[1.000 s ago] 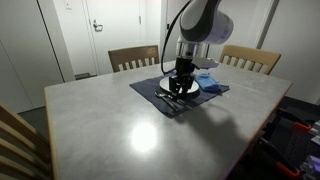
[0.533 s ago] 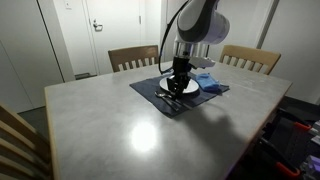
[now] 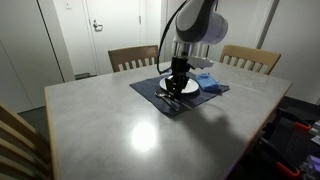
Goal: Put the fork on the white plate
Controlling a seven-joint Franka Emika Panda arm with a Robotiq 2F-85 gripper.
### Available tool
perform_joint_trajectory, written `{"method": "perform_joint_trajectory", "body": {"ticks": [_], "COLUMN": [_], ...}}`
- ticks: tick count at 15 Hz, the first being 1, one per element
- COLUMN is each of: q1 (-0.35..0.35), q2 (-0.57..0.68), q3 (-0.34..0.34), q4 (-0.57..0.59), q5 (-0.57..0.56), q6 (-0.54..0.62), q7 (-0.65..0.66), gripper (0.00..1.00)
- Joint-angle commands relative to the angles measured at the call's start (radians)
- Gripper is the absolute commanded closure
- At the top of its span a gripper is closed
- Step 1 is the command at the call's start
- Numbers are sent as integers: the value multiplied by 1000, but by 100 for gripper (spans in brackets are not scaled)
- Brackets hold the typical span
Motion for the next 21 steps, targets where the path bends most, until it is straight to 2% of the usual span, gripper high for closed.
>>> {"method": "perform_joint_trajectory", "body": {"ticks": [1,3,5,6,8,9,10,21], "q1": [1,2,1,1,2,2,4,1], "q2": [27,28,28,30,22,20,20,2], "q3": [0,1,3,3,6,6,7,10], "q4": [27,28,28,28,18,17,15,15], "q5": [-5,-4,-3,-2,0,0,0,0], "q6": [-16,-17,-17,-17,-15,-17,-14,-36], "q7": [1,3,3,3,6,6,7,6], "gripper": [68,69,81,100,96,100,97,97]}}
